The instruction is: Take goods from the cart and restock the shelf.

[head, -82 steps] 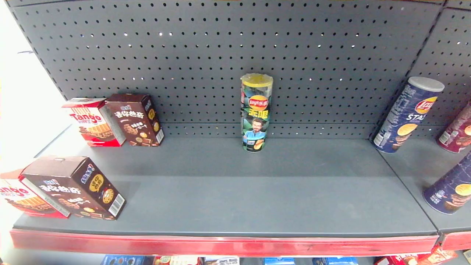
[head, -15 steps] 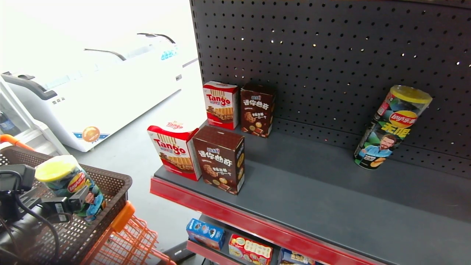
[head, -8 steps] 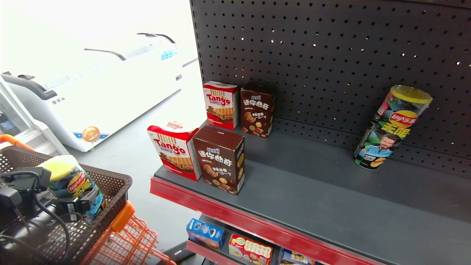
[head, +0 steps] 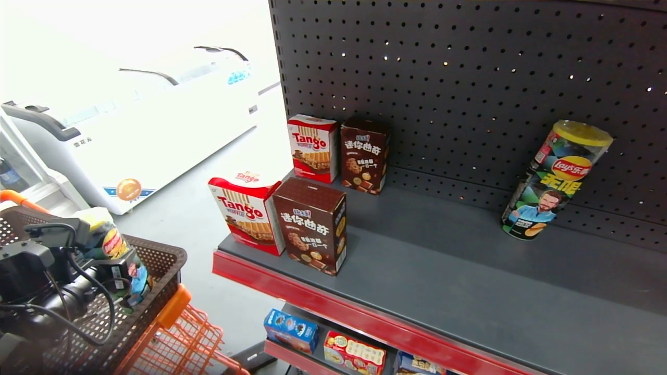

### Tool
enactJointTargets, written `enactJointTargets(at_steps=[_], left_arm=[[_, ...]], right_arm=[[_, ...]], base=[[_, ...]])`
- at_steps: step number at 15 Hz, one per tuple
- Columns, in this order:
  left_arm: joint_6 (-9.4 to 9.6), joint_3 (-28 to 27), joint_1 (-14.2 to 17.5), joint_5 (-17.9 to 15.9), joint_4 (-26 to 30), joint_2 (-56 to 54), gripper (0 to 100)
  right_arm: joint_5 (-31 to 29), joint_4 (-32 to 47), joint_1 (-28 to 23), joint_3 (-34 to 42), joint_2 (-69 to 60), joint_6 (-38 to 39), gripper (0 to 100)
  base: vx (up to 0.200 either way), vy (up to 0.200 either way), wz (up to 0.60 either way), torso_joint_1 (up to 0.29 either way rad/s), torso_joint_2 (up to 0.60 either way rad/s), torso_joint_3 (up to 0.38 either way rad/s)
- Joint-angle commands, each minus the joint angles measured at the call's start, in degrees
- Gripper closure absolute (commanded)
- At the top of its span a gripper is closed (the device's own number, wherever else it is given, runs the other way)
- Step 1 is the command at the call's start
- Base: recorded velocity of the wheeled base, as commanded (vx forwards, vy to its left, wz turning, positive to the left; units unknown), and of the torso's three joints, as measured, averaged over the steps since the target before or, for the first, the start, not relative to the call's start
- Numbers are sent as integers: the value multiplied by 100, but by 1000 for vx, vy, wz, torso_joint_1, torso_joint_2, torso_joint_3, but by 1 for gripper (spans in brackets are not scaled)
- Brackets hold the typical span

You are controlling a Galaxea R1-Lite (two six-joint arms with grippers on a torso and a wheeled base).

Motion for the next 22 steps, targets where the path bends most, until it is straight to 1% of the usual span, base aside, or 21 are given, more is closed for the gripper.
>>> enactJointTargets(at_steps=[1, 4, 5, 6, 7, 9, 10, 11, 12, 13, 14, 15, 16, 17, 18, 19, 21, 22], left_arm=[[14, -44, -66, 0, 10, 52, 100], [6, -96, -242, 0, 28, -142, 100], [32, -123, -330, 0, 28, -423, 100], [32, -158, -347, 0, 45, -537, 100], [41, -281, -338, -26, 265, -880, 100], [67, -738, -330, -61, 1074, -1504, 100], [67, -738, -330, -61, 1074, -1504, 100], [67, -975, -347, -386, 1724, -2084, 100], [76, -1063, -356, -536, 1847, -2374, 100], [85, -1063, -444, -536, 1900, -2515, 100], [76, -1010, -663, -509, 2005, -2752, 100], [76, -958, -822, -430, 2243, -2972, 100], [85, -949, -954, -369, 2533, -3156, 100], [93, -931, -1024, -413, 2647, -3244, 100], [76, -791, -1446, -421, 2849, -3517, 100], [41, -694, -1832, -404, 2911, -3701, 100], [41, -791, -2263, -430, 3227, -3904, 100], [-30, -755, -2536, -448, 3341, -4053, 100]], right_arm=[[-1, -4, -5, 0, 1, -1, 0], [-1, -4, 4, 0, 1, -1, 0], [-1, -4, 4, 0, 1, -1, 0], [-1, -4, 4, 0, 1, -1, 0], [-1, -4, 4, 0, 1, -1, 0], [-1, -4, 4, 0, 1, -1, 0], [-1, -4, 4, 0, 1, -1, 0], [-1, -4, 4, 0, 1, -1, 0], [-1, -4, -5, 0, 1, -1, 0], [-1, -4, -5, 0, 1, -1, 0], [-1, -4, 4, 0, 1, -1, 0], [-1, -4, 4, 0, 1, -1, 0], [-1, -4, 4, 0, 1, -1, 0], [-1, -4, 4, 0, 1, -1, 0], [-1, -4, 4, 0, 1, -1, 0], [-1, -4, 4, 0, 1, -1, 0], [-1, -4, 4, 0, 1, -1, 0], [-1, -4, -5, 0, 1, -1, 0]], base=[[0, 0, 0, 0, 0, 0], [0, 0, 0, 0, 0, 0], [0, 0, 0, 0, 0, 0], [0, 0, 0, 0, 0, 0], [0, 0, 0, 0, 0, 0], [0, 0, 0, 0, 0, 0], [0, 0, 0, 0, 0, 0], [0, 0, 0, 0, 0, 0], [0, 0, 0, 0, 0, 0], [0, 0, 0, 0, 0, 0], [0, 0, 0, 0, 0, 0], [0, 0, 0, 0, 0, 0], [0, 0, 0, 0, 0, 0], [0, 0, 0, 0, 0, 0], [0, 0, 0, 0, 0, 0], [0, 0, 0, 0, 0, 0], [0, 0, 0, 0, 0, 0], [0, 0, 0, 0, 0, 0]])
